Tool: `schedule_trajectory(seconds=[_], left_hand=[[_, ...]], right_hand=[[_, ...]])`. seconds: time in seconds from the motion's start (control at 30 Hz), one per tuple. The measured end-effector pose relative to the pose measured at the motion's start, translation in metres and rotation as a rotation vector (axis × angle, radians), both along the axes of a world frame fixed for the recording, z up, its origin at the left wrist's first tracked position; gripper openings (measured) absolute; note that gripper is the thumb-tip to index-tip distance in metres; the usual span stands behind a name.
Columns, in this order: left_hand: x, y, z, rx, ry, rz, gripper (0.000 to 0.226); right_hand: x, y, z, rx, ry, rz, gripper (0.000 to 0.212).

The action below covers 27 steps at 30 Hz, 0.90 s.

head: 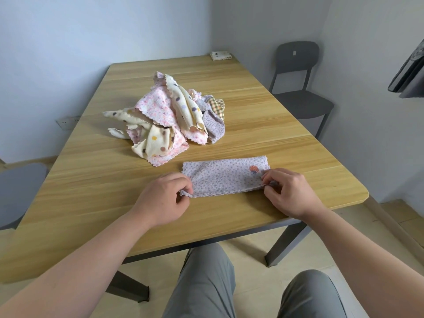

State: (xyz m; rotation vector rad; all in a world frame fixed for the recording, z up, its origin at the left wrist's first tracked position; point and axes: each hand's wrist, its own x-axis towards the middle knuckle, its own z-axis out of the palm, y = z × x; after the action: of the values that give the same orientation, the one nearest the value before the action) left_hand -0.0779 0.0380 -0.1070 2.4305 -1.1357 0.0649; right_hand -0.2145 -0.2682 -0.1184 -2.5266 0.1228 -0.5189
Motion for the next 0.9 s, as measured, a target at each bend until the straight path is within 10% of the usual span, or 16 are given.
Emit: schedule_trajectory(seconds=[0.33,0.57,0.9], left_hand=[[-0.004,-0.065,0.029,0.099,-0.04,0.069,0.039],[-0.001,-0.098,-0.012,0.354,0.064,0.096,0.059],[0.018,-0.068,-0.014,0.456,0.122,0.126,0.069]], right_hand=[[0.029,0.035,0.022,-0.18,-0.153,-0.072,0.021],[0.062,0.057,0.002,-0.175,0.424,-0.054,0.058],[0.052,0.035,0.001,-0.285,0.581,-0.137,0.067]])
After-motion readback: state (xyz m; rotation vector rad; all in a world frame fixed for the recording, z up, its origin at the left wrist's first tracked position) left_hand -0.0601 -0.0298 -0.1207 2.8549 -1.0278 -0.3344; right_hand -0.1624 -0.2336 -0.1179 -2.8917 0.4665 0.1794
